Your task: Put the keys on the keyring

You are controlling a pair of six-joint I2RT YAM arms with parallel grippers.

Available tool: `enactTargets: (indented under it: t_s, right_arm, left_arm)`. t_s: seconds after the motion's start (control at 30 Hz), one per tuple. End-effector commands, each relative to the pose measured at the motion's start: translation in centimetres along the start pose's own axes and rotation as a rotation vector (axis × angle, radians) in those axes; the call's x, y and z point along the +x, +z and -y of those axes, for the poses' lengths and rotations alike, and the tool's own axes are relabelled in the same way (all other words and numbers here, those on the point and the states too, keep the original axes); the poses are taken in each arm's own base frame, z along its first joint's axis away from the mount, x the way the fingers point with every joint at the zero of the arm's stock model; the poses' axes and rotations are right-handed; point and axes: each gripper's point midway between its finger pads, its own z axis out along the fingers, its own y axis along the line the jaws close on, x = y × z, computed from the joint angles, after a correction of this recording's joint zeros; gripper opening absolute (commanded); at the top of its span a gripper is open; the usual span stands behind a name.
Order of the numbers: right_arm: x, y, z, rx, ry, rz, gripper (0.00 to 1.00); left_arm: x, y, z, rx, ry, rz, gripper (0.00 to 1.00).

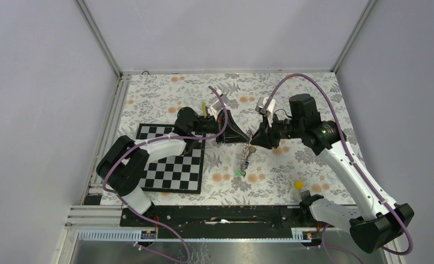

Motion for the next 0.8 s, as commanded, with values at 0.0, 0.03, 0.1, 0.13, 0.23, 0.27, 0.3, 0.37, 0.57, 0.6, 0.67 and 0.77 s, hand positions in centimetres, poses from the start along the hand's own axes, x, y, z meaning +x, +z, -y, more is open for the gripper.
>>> enactTargets:
  t_s: [0.0, 0.03, 0.1, 0.13, 0.23, 0.27, 0.3, 0.37, 0.57, 0.6, 0.67, 0.77]
  right_arm:
    - [-1.0, -0.4, -0.1, -0.006, -0.02, 0.059, 0.29]
    - [-1.0, -0.5, -0.2, -0.008, -0.02, 0.062, 0.28]
    - [-1.0, -0.5, -0.3, -0.016, -0.02, 0.065, 0.24]
    - [-1.0, -0.4, -0.4, -0.022, -0.019, 0.066, 0.21]
    - [-0.9, -0.4, -0.8, -0.049, -0.02, 0.072, 0.18]
    - [-0.9, -0.3, -1.0, -0.06, -0.017, 0.073, 0.18]
    - [-0.8, -0.3, -1.2, -0.071, -0.017, 0.074, 0.17]
    - [-0.8, -0.3, -1.3, -0.083, -0.021, 0.077, 0.11]
    - [-1.2, -0.8, -1.5, -0.08, -0.041, 0.065, 0.0]
    - [-1.2, -0.9, -1.3, -0.069, -0.042, 0.058, 0.0]
    - [-0.9, -1.1, -1.0, -0.049, -0.037, 0.034, 0.0]
    - [-0.3, -1.1, -0.5, -0.025, -0.013, -0.016, 0.0]
  left_arm:
    - [-2.2, 0.3, 1.7, 0.057, 0.067, 0.077, 0.0]
    - [-2.1, 0.3, 1.7, 0.059, 0.066, 0.078, 0.0]
    - [-1.9, 0.3, 1.5, 0.057, 0.058, 0.079, 0.0]
    - [-1.9, 0.3, 1.5, 0.056, 0.057, 0.08, 0.0]
    - [-1.9, 0.3, 1.5, 0.051, 0.059, 0.087, 0.0]
    - [-1.9, 0.3, 1.4, 0.049, 0.058, 0.088, 0.0]
    - [-2.0, 0.3, 1.4, 0.049, 0.06, 0.089, 0.0]
    - [-1.9, 0.3, 1.3, 0.047, 0.062, 0.088, 0.0]
    - [-1.3, 0.2, 0.5, 0.026, 0.101, 0.052, 0.0]
    - [-1.1, 0.3, 0.2, 0.015, 0.116, 0.032, 0.0]
    - [-0.8, 0.2, -0.7, -0.021, 0.146, -0.006, 0.06]
    - [-0.6, 0.3, -2.0, -0.077, 0.199, -0.069, 0.22]
